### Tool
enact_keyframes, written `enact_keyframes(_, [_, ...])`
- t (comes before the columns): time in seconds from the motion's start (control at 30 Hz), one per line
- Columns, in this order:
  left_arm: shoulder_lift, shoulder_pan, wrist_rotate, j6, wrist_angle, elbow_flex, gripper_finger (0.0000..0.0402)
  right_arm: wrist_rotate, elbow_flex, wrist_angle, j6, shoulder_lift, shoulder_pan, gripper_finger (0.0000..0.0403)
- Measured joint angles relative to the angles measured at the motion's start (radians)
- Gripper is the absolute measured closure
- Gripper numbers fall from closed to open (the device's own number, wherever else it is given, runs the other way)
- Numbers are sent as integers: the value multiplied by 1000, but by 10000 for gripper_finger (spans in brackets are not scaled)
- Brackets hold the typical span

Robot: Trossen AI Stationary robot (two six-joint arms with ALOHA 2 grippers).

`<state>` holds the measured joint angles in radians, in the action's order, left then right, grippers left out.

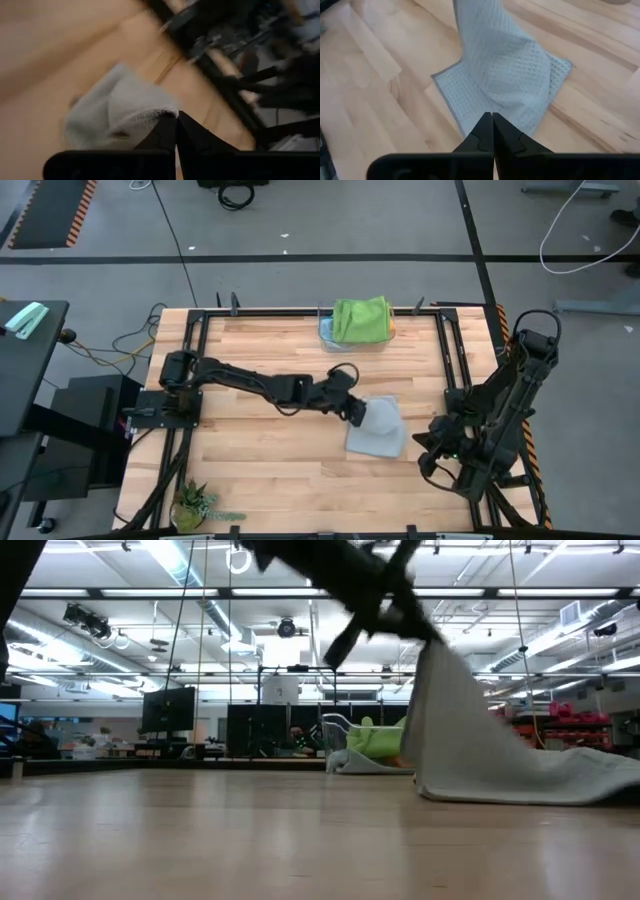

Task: Fold microfiber towels
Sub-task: Fold the gray microfiber cloth

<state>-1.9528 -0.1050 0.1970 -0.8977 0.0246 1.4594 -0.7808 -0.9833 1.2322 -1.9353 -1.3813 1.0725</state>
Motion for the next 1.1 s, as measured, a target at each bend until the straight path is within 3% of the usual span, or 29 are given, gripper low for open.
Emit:
enact_keyframes(0.33, [4, -46, -4, -207, -294, -293, 394, 0, 0, -55, -10, 0, 71, 403])
enact_keyframes(0.5, [4, -41, 81, -267, -491, -413, 392, 0, 0, -62, -7, 0, 71, 403])
enact_keyframes(0.67, [4, -6, 130, -300, -500, -446, 374, 0, 3, -64, 1, 0, 67, 403])
enact_keyframes(0.93, [0, 68, 189, -264, -547, -444, 389, 0, 11, -64, -53, 0, 44, 402])
enact_keyframes(1.1, [0, 105, 152, -217, -621, -444, 366, 6, 12, -84, -55, 0, 6, 391])
